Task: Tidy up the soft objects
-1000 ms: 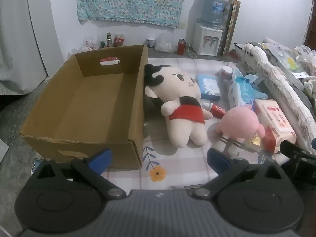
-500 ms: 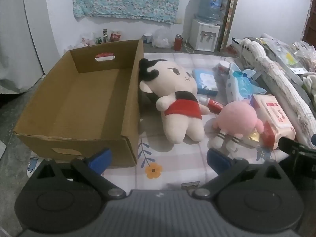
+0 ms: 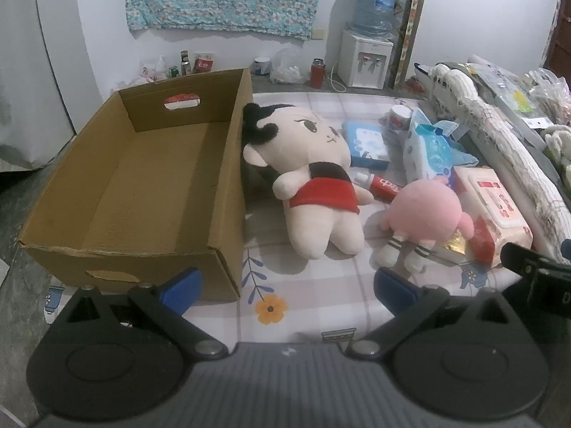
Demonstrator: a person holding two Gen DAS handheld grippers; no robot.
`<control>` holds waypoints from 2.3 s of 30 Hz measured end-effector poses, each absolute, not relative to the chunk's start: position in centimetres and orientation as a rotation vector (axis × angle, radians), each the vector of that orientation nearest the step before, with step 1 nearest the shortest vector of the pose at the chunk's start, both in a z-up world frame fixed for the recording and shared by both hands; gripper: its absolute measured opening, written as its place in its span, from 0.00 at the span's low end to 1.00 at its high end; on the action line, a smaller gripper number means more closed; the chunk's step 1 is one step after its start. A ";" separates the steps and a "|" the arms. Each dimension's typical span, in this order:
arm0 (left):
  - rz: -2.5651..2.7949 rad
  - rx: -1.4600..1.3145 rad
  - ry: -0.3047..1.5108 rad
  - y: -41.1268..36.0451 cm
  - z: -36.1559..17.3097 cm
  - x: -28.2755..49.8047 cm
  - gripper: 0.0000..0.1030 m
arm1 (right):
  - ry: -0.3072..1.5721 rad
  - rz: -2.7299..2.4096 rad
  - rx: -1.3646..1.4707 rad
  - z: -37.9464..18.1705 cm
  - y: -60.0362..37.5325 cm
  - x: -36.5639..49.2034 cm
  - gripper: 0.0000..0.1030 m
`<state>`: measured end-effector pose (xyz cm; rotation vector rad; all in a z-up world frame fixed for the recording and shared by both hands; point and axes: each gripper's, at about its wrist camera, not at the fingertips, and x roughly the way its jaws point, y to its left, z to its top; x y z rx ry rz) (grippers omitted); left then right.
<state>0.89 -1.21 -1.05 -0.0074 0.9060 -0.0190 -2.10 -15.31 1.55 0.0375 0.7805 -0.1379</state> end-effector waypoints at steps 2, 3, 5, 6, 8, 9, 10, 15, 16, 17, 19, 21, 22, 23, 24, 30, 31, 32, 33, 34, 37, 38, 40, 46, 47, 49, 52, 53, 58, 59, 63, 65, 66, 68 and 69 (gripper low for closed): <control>-0.019 -0.007 0.906 -1.2 -1.0 0.9 1.00 | 0.780 -0.137 0.036 1.5 -15.3 -2.1 0.99; -0.019 -0.007 0.906 -1.2 -1.0 0.9 1.00 | 0.780 -0.138 0.035 1.5 -15.3 -2.0 0.99; -0.020 -0.007 0.906 -1.2 -1.0 0.9 1.00 | 0.779 -0.136 0.033 1.5 -15.2 -2.0 0.99; -0.020 -0.006 0.907 -1.2 -1.0 0.9 1.00 | 0.779 -0.137 0.032 1.6 -15.2 -2.0 0.99; -0.021 -0.008 0.907 -1.1 -1.0 0.9 1.00 | 0.778 -0.137 0.033 1.6 -15.2 -2.0 0.99; -0.021 -0.008 0.907 -1.2 -1.0 0.9 1.00 | 0.778 -0.137 0.033 1.6 -15.2 -2.0 0.99; -0.022 -0.007 0.906 -1.2 -1.0 0.9 1.00 | 0.778 -0.137 0.032 1.6 -15.2 -2.0 0.99; -0.020 -0.006 0.905 -1.2 -1.0 1.0 1.00 | 0.779 -0.139 0.033 1.7 -15.2 -2.0 0.99; -0.021 -0.007 0.905 -1.2 -1.0 1.0 1.00 | 0.779 -0.138 0.034 1.7 -15.2 -2.0 0.99; -0.021 -0.007 0.906 -1.2 -1.0 1.0 1.00 | 0.779 -0.137 0.034 1.7 -15.2 -2.0 0.99; -0.021 -0.006 0.906 -1.2 -1.0 1.0 1.00 | 0.779 -0.137 0.032 1.7 -15.1 -2.0 0.99; -0.022 -0.007 0.905 -1.2 -1.0 1.0 1.00 | 0.779 -0.137 0.031 1.7 -15.1 -2.0 0.99; -0.021 -0.007 0.905 -1.2 -0.9 1.0 1.00 | 0.779 -0.136 0.031 1.8 -15.1 -2.0 0.99; -0.020 -0.007 0.904 -1.2 -0.9 1.1 1.00 | 0.779 -0.136 0.031 1.8 -15.1 -2.0 0.99; -0.021 -0.007 0.904 -1.2 -0.9 1.1 1.00 | 0.779 -0.137 0.031 1.8 -15.1 -2.0 0.99; -0.021 -0.006 0.904 -1.2 -0.9 1.1 1.00 | 0.779 -0.146 0.032 1.8 -15.1 -2.0 0.99; -0.021 -0.006 0.905 -1.2 -0.9 1.1 1.00 | 0.779 -0.145 0.032 1.8 -15.1 -2.0 0.99; -0.021 -0.007 0.905 -1.2 -0.9 1.1 1.00 | 0.780 -0.145 0.033 1.8 -15.1 -2.0 0.99; -0.021 -0.007 0.905 -1.2 -0.9 1.1 1.00 | 0.780 -0.146 0.033 1.8 -15.1 -2.0 0.99; -0.021 -0.007 0.905 -1.2 -0.9 1.1 1.00 | 0.780 -0.146 0.033 1.8 -15.1 -2.0 0.99; -0.021 -0.007 0.904 -1.2 -0.9 1.1 1.00 | 0.781 -0.146 0.032 1.8 -15.1 -2.0 0.99; -0.021 -0.007 0.904 -1.2 -1.0 1.1 1.00 | 0.781 -0.145 0.032 1.8 -15.1 -2.0 0.99; -0.021 -0.007 0.905 -1.2 -0.9 1.1 1.00 | 0.780 -0.148 0.032 1.8 -15.1 -2.0 0.99; -0.021 -0.007 0.904 -1.2 -1.0 1.1 1.00 | 0.783 -0.154 0.032 1.8 -15.1 -1.9 0.99; -0.021 -0.007 0.904 -1.2 -1.0 1.1 1.00 | 0.783 -0.154 0.031 1.8 -15.1 -2.0 0.99; -0.021 -0.007 0.904 -1.2 -1.0 1.1 1.00 | 0.784 -0.154 0.031 1.8 -15.1 -2.0 0.99; -0.021 -0.008 0.905 -1.1 -0.9 1.1 1.00 | 0.783 -0.154 0.032 1.7 -15.1 -2.0 0.99; -0.021 -0.007 0.905 -1.1 -0.9 1.1 1.00 | 0.783 -0.154 0.032 1.7 -15.1 -1.9 0.99; -0.017 -0.008 0.908 -1.0 -1.1 1.1 1.00 | 0.789 -0.156 0.030 1.7 -15.2 -1.9 0.99; -0.016 -0.009 0.910 -1.0 -1.1 1.1 1.00 | 0.790 -0.156 0.029 1.7 -15.3 -1.9 0.99; -0.017 -0.007 0.914 -1.2 -1.2 1.2 1.00 | 0.792 -0.156 0.032 1.5 -15.5 -1.9 0.99; -0.021 -0.001 0.912 -1.4 -1.2 1.2 1.00 | 0.791 -0.156 0.033 1.4 -15.6 -1.8 0.99; -0.027 0.003 0.906 -1.5 -1.2 1.2 1.00 | 0.789 -0.152 0.036 1.3 -15.8 -1.9 0.99; -0.046 0.013 0.887 -1.9 -1.0 1.0 1.00 | 0.779 -0.135 0.042 1.0 -16.1 -1.9 0.99; -0.061 0.020 0.867 -2.2 -0.9 0.9 1.00 | 0.768 -0.118 0.046 0.9 -16.5 -2.1 0.99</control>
